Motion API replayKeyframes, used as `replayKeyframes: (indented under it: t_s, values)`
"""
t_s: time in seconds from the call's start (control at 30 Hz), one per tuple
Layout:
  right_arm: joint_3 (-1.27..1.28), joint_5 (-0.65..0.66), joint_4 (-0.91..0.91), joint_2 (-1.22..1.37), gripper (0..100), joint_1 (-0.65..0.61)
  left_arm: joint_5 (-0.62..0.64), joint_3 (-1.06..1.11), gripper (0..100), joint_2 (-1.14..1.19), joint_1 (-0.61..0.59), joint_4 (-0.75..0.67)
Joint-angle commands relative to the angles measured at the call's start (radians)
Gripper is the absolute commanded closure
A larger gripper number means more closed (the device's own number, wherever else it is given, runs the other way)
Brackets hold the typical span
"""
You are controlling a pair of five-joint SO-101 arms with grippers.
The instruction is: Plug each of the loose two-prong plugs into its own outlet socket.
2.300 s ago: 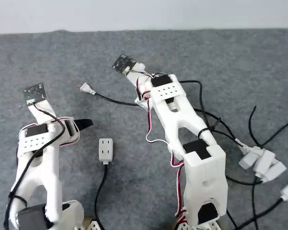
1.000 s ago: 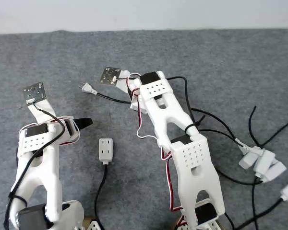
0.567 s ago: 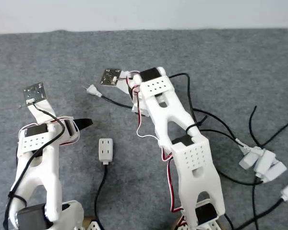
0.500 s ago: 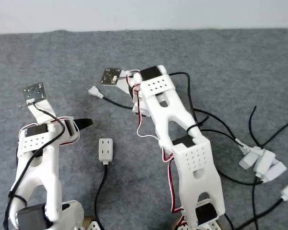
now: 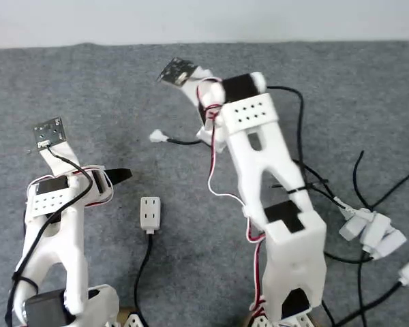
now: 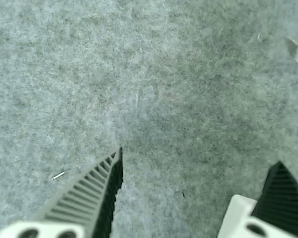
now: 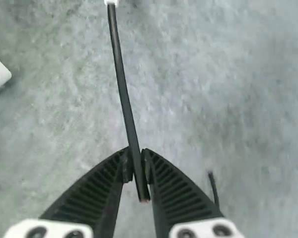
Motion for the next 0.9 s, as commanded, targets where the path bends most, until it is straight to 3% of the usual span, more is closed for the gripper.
replayKeyframes:
  t_s: [0.0, 0.13, 0.53, 0.67, 0.87]
  values:
    - [-0.049, -0.026, 0.097, -0.153, 98.9, 0.016, -0.006, -0.016, 58, -0.003, 0.000, -0.021]
    - [0.018, -0.104, 0.125, -0.302, 99.0, 0.033, -0.006, -0.004, 58, -0.003, 0.000, -0.043]
    - [0.520, -0.107, 0.122, -0.961, 99.1, 0.033, -0.005, -0.001, 58, -0.005, 0.002, -0.054]
    - [0.634, -0.120, 0.087, -0.987, 98.6, -0.044, -0.005, -0.001, 58, -0.005, 0.002, -0.054]
    - [0.815, -0.190, -0.206, -0.794, 92.4, -0.056, -0.005, -0.001, 58, -0.005, 0.002, -0.052]
